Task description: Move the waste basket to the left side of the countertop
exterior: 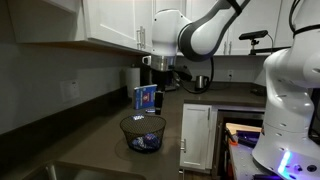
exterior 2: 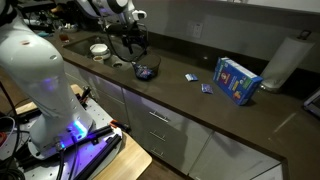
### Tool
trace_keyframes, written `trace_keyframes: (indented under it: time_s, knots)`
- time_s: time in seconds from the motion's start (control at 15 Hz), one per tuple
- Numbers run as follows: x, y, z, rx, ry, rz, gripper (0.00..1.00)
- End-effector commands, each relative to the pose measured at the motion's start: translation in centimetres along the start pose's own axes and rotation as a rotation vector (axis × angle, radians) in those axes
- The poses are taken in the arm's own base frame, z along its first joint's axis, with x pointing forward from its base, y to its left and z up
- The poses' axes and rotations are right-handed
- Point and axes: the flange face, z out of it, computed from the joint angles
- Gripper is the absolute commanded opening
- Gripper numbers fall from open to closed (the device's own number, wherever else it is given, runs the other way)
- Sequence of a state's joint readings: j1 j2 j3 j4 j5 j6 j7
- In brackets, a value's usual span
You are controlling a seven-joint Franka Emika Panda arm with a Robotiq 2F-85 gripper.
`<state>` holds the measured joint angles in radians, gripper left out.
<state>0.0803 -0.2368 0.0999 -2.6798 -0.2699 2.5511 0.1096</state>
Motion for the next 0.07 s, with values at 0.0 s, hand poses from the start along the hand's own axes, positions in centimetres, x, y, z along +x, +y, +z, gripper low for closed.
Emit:
trace_keyframes:
  time_s: [0.0]
  knots:
    - [2.6,5.71,-0.26,-0.006,-0.031,0.156,1.0]
